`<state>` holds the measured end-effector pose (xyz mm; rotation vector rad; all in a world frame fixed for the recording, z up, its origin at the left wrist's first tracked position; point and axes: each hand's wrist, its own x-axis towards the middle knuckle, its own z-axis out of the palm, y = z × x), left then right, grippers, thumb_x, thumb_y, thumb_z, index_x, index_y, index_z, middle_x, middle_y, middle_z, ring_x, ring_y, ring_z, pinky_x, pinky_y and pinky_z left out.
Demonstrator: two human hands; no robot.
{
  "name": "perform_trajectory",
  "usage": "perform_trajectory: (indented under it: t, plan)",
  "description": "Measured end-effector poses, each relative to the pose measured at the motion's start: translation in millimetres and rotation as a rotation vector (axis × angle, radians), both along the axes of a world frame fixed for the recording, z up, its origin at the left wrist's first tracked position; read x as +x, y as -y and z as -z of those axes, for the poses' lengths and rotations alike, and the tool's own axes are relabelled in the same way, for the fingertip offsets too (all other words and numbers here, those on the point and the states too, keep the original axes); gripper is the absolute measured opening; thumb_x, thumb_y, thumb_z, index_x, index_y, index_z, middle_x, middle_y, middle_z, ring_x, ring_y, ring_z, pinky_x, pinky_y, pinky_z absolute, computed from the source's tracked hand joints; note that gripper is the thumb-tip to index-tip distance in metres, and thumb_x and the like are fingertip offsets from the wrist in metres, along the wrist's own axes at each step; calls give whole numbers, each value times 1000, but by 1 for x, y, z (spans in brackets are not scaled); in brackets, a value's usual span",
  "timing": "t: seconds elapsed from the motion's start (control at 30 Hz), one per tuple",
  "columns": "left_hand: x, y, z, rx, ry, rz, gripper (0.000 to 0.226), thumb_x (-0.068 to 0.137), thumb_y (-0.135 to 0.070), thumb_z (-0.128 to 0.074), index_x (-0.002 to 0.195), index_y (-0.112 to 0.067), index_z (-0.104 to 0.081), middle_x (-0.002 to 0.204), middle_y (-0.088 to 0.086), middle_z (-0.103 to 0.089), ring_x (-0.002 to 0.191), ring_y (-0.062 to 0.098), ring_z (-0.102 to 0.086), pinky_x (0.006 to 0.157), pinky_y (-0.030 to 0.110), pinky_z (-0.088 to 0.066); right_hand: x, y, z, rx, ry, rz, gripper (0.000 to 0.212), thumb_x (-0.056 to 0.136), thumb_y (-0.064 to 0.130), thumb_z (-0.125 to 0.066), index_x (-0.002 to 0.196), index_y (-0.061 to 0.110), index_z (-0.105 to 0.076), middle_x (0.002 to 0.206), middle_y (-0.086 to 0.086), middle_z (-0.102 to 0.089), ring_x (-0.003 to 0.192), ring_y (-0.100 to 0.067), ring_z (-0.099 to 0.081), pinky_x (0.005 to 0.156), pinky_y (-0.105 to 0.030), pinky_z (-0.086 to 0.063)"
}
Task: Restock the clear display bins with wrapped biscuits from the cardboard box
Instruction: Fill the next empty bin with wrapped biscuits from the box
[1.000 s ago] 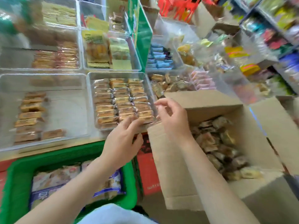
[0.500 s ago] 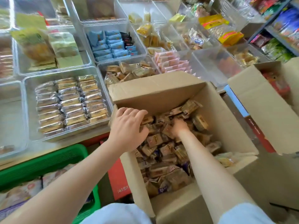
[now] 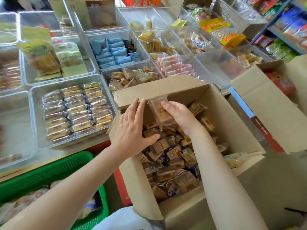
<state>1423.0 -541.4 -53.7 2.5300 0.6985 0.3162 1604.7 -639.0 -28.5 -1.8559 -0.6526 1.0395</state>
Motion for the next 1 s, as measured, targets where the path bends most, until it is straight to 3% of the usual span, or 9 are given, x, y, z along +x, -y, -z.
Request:
perform_trajectory:
  t: [0.1, 0.2, 0.3, 0.47, 0.6, 0.7, 0.83, 0.93, 1.0]
  plan:
    - [-27, -4, -13, -108, 176, 17, 125, 70, -72, -69, 160, -25, 4, 169, 6, 1, 154, 25, -5, 122, 45, -13, -54, -22, -32, 21, 145, -67, 45, 97, 61, -51, 110, 23, -71, 104, 4, -76, 101, -12, -70, 94, -38, -55]
    - [-68, -27, -20, -126, 290, -97, 113, 73, -67, -64, 160, -16, -12, 161, 10, -24, 146, 27, -29, 117, 46, -35, -112, -55, -45, 64, 152, -102, 39, 100, 48, -53, 110, 14, -70, 98, -1, -76, 88, -8, -72, 75, -24, -57]
    - [-136, -78, -17, -129, 254, -235, 100, 72, -64, -69, 151, -14, -35, 141, 8, -47, 127, 24, -46, 106, 42, -43, -176, -107, -38, 14, 175, -212, 31, 100, 43, -56, 113, 16, -66, 90, 4, -72, 70, 0, -66, 56, -12, -47]
    - [-277, -158, 27, -7, 108, -377, 88, 71, -67, -73, 138, -13, -52, 123, 7, -61, 104, 28, -60, 87, 41, -51, -293, -202, 7, -93, 193, -451, 22, 98, 35, -62, 119, 29, -60, 98, 12, -68, 84, 8, -65, 67, -12, -52]
    - [-377, -208, 81, 16, 2, -459, 86, 73, -50, -80, 143, -13, -45, 134, 11, -59, 115, 33, -60, 95, 46, -51, -382, -272, 52, -143, 265, -603, 40, 94, 29, -66, 134, 30, -58, 106, 6, -66, 98, -16, -65, 87, -34, -56]
    - [-434, -238, 121, 4, -211, -509, 86, 83, -65, -62, 149, -13, -43, 148, 12, -50, 136, 30, -48, 112, 49, -37, -426, -314, 96, -180, 483, -620, 43, 92, 29, -63, 134, 32, -56, 120, 2, -59, 114, -19, -57, 101, -41, -48]
    - [-465, -253, 145, 38, -378, -483, 96, 88, -82, -15, 140, -13, -57, 142, 9, -58, 135, 27, -50, 116, 49, -30, -449, -353, 135, -296, 837, -664, 43, 97, 23, -52, 138, 33, -52, 125, -5, -53, 120, -27, -46, 105, -42, -37]
    - [-466, -255, 154, 59, -359, -447, 89, 92, -78, -17, 139, -15, -58, 136, 8, -63, 128, 28, -54, 109, 49, -36, -451, -374, 151, -454, 991, -820, 44, 99, 21, -49, 141, 34, -50, 131, -6, -52, 125, -31, -45, 105, -43, -35]
    - [-465, -255, 157, 60, -353, -442, 85, 92, -77, -23, 138, -15, -59, 130, 9, -66, 122, 29, -58, 103, 48, -39, -455, -381, 164, -526, 906, -965, 45, 98, 26, -49, 142, 34, -51, 135, -8, -53, 129, -34, -46, 108, -41, -38]
